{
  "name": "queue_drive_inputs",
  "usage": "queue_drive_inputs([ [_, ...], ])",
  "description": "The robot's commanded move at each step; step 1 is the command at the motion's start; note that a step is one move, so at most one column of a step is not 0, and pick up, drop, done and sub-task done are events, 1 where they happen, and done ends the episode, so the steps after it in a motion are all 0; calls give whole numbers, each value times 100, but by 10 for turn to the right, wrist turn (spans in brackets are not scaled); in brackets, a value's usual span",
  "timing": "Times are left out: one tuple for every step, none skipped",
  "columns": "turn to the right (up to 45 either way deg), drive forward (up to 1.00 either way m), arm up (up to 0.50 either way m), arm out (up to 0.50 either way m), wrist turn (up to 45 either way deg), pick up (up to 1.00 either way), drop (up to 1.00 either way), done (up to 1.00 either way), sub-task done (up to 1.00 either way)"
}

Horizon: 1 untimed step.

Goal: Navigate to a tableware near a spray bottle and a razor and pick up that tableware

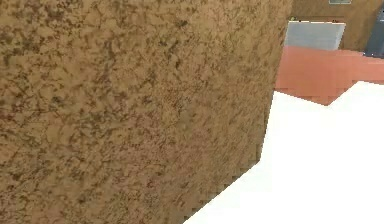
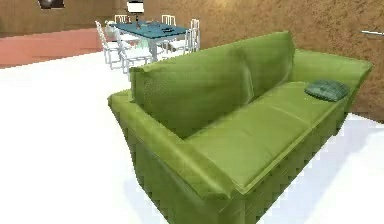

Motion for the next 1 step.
queue_drive_inputs([
  [390,0,0,0,0,0,0,0,0],
])
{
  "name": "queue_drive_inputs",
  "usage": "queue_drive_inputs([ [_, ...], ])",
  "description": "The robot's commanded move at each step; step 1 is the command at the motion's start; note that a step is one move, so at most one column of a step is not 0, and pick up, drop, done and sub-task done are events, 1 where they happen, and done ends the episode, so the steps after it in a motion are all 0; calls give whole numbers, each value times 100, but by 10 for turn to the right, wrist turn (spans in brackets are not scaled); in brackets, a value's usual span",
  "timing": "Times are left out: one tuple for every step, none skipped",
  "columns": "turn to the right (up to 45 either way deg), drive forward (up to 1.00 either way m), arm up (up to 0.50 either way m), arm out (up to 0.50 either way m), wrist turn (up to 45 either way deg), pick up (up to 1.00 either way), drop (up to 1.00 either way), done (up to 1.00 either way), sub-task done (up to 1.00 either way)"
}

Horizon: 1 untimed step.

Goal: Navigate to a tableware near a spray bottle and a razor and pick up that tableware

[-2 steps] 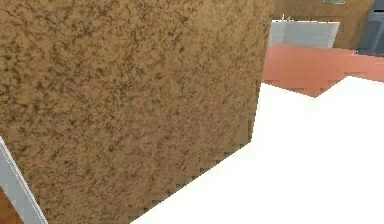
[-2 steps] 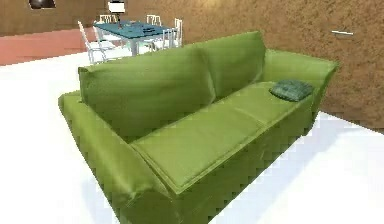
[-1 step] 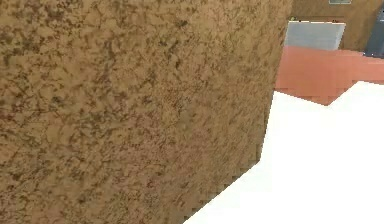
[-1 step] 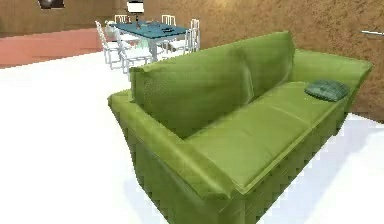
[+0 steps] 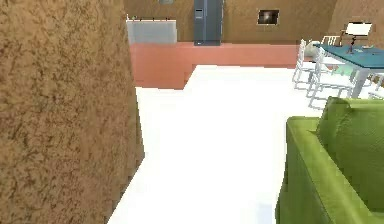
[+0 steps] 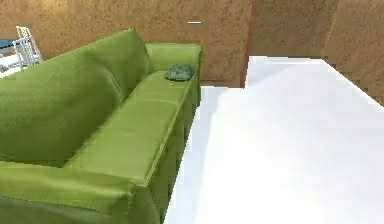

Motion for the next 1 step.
queue_drive_inputs([
  [0,100,0,0,0,0,0,0,0],
])
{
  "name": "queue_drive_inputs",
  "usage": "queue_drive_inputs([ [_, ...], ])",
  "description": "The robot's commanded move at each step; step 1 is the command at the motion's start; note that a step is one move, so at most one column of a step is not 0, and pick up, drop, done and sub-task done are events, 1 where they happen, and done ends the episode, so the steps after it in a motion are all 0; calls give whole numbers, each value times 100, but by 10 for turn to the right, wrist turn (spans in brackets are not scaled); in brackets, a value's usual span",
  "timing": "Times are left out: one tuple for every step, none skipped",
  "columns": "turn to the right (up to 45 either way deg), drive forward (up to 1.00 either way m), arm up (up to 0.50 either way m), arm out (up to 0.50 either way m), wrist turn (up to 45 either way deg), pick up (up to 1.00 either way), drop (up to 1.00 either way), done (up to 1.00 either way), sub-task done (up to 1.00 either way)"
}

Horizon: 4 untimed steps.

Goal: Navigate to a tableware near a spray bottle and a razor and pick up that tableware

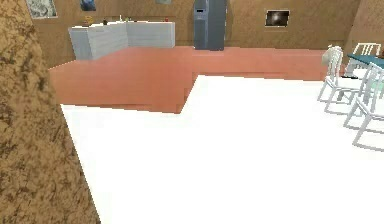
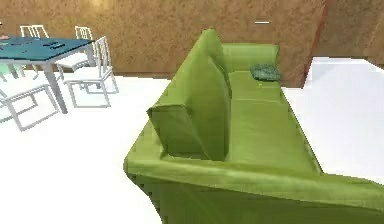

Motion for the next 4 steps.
queue_drive_inputs([
  [0,100,0,0,0,0,0,0,0],
  [-120,0,0,0,0,0,0,0,0],
  [0,100,0,0,0,0,0,0,0],
  [0,100,0,0,0,0,0,0,0],
])
